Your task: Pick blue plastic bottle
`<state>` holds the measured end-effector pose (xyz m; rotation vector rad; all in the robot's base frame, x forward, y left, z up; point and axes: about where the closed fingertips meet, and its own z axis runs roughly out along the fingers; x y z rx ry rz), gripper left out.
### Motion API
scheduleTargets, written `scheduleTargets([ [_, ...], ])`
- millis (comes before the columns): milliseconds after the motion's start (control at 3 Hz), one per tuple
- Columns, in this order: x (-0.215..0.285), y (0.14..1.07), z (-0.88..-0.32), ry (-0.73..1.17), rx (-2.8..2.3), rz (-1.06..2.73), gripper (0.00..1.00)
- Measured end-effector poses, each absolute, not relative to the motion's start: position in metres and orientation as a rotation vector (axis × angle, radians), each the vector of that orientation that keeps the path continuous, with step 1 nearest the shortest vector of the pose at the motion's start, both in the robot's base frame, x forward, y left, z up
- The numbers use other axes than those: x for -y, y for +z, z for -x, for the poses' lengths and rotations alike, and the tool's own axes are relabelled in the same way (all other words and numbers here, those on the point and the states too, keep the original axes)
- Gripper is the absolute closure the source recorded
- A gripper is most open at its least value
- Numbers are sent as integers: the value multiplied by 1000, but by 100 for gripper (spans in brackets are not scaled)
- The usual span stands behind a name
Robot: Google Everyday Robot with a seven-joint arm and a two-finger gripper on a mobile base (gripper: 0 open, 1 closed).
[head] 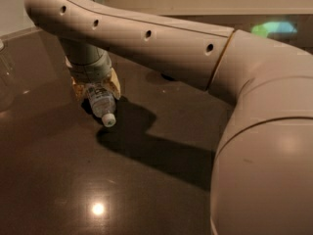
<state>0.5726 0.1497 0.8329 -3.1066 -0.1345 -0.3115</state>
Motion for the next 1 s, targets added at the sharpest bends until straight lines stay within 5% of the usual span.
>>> scheduleTargets([
  [667,-139,868,-572,-253,102,3069,88],
  [1000,-126,904,-566,-228,105,3022,100],
])
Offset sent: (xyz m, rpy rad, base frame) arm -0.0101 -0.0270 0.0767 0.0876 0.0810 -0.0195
